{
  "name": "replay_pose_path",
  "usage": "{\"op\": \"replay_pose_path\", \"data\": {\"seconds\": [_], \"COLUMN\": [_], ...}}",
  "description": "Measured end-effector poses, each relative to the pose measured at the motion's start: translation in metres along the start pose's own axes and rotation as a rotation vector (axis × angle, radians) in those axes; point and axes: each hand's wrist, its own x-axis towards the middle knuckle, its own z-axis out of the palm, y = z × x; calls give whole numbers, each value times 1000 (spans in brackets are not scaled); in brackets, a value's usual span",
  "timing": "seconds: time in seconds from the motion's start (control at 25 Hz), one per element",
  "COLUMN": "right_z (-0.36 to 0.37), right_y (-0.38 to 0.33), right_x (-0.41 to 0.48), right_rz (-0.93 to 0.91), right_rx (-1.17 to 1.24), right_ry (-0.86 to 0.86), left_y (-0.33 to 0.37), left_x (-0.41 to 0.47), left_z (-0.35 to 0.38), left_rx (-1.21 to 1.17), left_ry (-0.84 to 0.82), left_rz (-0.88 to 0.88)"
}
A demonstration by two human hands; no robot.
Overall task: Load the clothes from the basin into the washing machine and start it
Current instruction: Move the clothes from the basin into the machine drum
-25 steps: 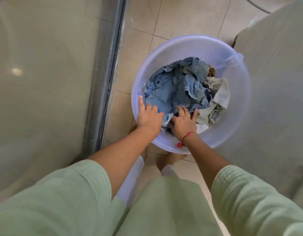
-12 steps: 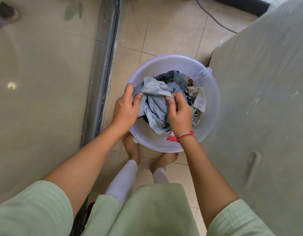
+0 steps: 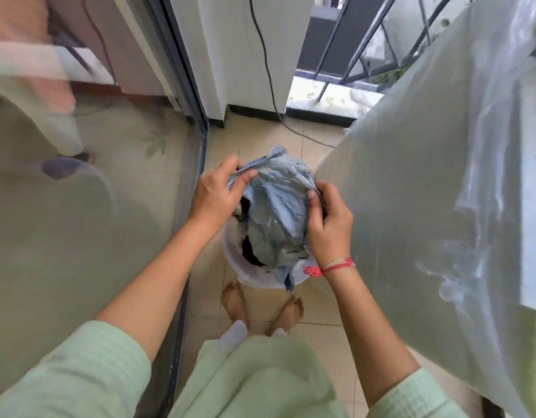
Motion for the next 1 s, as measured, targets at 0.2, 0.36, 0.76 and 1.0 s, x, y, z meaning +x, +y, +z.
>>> {"op": "replay_pose_path", "data": {"seconds": [0.2,0.36,0.76,1.0], "right_z": [-75,-131,-233,-266], "right_y": [-102,-154,-248,-297], "right_x": [2,12,29,34], "right_rz": [-209,-271,-377,-350], "right_rx": [69,94,197,749], "right_ry": [179,230,517,131], "left_y": [102,180,356,415], "left_x": [21,35,60,67], "left_z": [-66,-113,-220,-238], "left_rx": [4,12,105,164], "left_ry": [15,108,132,-67], "left_rz": [283,468,900,981]}}
